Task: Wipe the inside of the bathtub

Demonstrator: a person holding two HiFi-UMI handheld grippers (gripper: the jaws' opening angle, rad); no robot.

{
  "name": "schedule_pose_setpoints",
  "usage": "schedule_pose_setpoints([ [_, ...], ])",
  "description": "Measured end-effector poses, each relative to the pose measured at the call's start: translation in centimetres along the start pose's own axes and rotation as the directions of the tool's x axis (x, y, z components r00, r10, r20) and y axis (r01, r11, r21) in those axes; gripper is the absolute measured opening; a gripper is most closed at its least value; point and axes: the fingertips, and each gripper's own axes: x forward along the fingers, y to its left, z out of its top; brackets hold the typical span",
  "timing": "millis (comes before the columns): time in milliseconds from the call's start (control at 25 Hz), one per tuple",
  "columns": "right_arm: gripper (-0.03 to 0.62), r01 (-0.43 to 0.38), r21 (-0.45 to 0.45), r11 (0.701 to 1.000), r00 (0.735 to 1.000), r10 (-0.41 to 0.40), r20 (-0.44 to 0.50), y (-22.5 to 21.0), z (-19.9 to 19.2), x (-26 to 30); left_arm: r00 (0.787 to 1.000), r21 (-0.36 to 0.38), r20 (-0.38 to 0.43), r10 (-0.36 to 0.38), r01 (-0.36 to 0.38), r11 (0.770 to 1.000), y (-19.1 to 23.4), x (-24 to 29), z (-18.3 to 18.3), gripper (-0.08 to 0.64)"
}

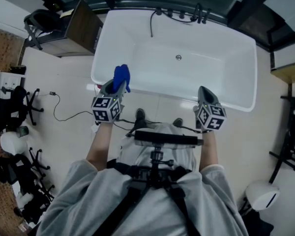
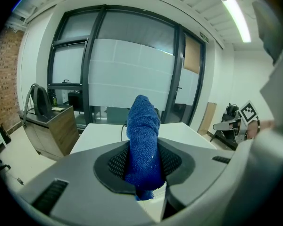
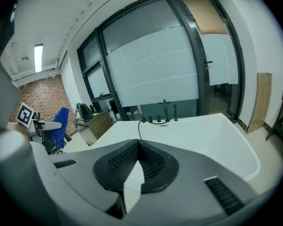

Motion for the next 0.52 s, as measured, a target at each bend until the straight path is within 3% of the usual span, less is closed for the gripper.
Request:
schedule_pose_setpoints([
  [520,0.009,0.002,-0.026,1.0,1.0,-0.002,-0.012,1.6,-1.5,-0.6,1.0,0.01,0.006,0.013,-0.013,1.0,0.8,-0.7,-1.6,0.117],
])
